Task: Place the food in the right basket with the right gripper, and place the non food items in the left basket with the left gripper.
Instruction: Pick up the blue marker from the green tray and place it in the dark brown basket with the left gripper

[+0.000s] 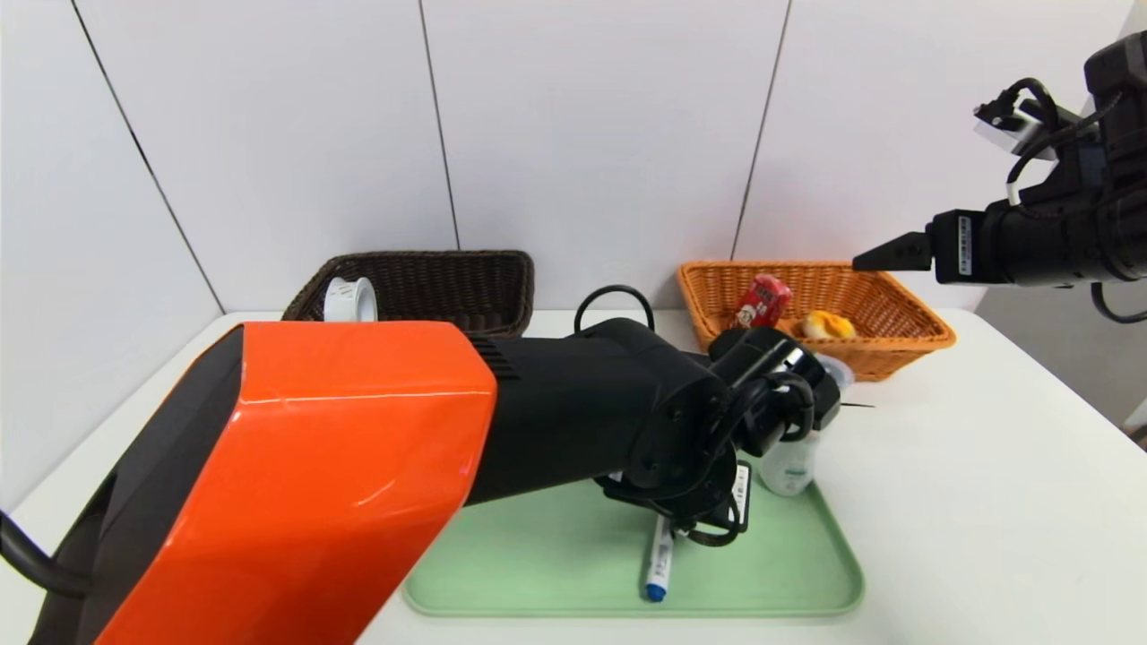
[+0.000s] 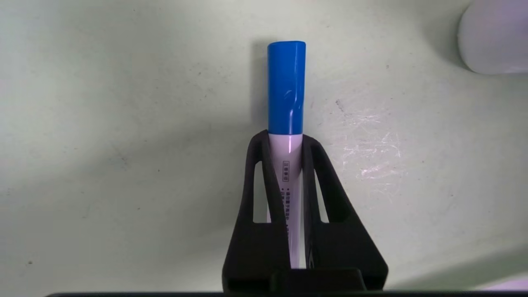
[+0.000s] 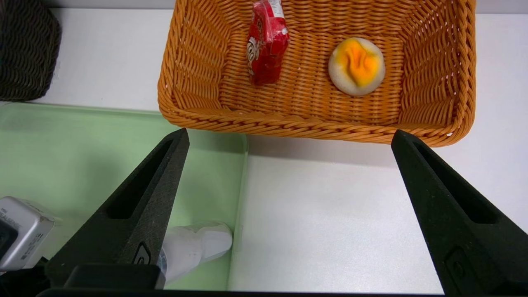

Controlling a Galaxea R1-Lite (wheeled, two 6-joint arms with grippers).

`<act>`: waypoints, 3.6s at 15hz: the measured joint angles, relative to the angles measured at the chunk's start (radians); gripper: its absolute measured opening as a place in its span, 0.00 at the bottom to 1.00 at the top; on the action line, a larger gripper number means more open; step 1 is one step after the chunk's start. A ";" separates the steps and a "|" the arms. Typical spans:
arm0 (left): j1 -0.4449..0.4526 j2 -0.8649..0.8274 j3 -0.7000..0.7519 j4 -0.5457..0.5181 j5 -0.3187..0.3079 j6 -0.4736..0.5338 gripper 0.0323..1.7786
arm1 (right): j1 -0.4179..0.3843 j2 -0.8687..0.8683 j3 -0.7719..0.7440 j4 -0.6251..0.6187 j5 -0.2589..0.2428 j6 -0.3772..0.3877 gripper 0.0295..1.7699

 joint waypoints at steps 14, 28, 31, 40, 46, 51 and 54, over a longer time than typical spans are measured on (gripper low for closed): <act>0.246 -0.390 0.000 0.037 0.057 0.559 0.07 | 0.011 -0.007 -0.001 0.001 0.001 -0.001 0.96; 0.614 -0.309 0.008 -0.102 -0.243 1.217 0.07 | 0.011 -0.026 0.040 0.002 0.000 0.000 0.96; 0.649 -0.265 0.004 -0.156 -0.254 1.312 0.07 | 0.013 -0.033 0.047 0.001 -0.002 -0.001 0.96; 0.732 -0.132 0.003 -0.306 -0.255 1.366 0.07 | 0.022 -0.044 0.064 0.001 -0.002 0.001 0.96; 0.740 -0.092 0.000 -0.342 -0.251 1.346 0.07 | 0.027 -0.049 0.066 0.000 -0.002 0.017 0.96; 0.740 -0.082 -0.001 -0.359 -0.240 1.324 0.07 | 0.034 -0.050 0.064 -0.001 -0.001 0.024 0.96; 0.740 -0.082 -0.001 -0.360 -0.239 1.315 0.09 | 0.035 -0.053 0.063 -0.001 -0.002 0.025 0.96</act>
